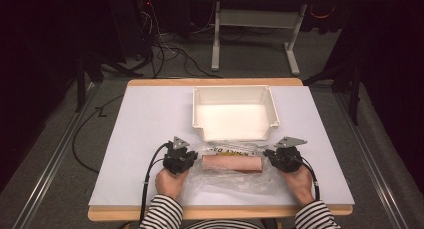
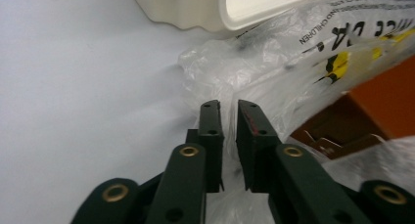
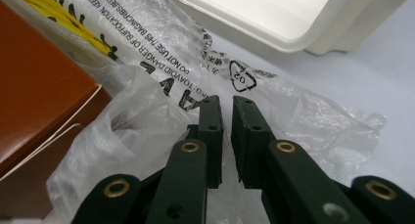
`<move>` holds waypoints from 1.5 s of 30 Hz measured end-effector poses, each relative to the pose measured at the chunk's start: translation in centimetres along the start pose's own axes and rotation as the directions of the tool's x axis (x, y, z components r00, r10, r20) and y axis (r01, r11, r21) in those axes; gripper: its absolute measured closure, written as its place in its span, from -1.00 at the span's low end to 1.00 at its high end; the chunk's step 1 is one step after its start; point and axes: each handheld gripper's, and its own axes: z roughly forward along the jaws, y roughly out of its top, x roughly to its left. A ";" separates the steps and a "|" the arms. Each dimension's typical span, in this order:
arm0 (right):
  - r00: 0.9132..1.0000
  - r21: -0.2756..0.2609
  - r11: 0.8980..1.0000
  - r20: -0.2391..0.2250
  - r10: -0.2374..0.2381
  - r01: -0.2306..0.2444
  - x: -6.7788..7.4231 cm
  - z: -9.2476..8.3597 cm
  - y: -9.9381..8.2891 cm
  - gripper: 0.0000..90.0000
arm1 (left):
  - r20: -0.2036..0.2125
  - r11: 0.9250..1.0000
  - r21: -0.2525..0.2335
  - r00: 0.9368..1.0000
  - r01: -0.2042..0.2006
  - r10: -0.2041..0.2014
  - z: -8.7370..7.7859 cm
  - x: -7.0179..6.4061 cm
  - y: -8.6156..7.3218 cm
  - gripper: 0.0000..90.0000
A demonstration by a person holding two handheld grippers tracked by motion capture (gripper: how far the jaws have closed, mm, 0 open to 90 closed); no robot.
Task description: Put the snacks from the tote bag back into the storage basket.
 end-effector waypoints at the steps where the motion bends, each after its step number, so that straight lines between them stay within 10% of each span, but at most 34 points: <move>1: 1.000 0.000 1.000 0.000 0.000 0.000 0.0 0.0 0.0 0.85 | 0.000 1.000 0.000 1.000 0.000 0.000 0.0 0.0 0.0 0.73; 9: 1.000 0.000 1.000 0.005 0.003 -0.003 0.1 0.3 -0.2 0.84 | -0.006 0.999 -0.045 1.000 -0.012 0.012 -3.8 -0.9 -0.3 0.31; 16: 1.000 -0.010 1.000 0.007 0.006 -0.006 0.2 0.3 -0.4 0.84 | 0.067 0.994 -0.070 0.994 -0.080 0.084 -5.8 -4.0 -1.4 0.11; 22: 1.000 -0.018 1.000 0.007 0.010 -0.010 0.2 0.3 -0.5 0.84 | 0.070 0.997 -0.045 0.996 -0.058 0.061 -4.1 -3.8 -1.5 0.20; 32: 1.000 -0.024 1.000 0.015 -0.001 0.001 0.3 0.3 -0.6 0.85 | 0.090 0.993 -0.007 0.989 -0.116 0.116 -3.7 -4.1 -2.0 0.97; 38: 1.000 -0.023 1.000 0.021 -0.016 0.016 0.4 0.3 -0.6 0.85 | 0.076 0.980 0.083 0.982 -0.179 0.173 -3.9 -4.3 -3.7 1.00; 45: 1.000 -0.021 1.000 0.024 -0.015 0.015 0.4 0.3 -0.6 0.85 | 0.070 0.982 0.099 0.985 -0.162 0.156 -3.9 -4.3 -3.9 0.77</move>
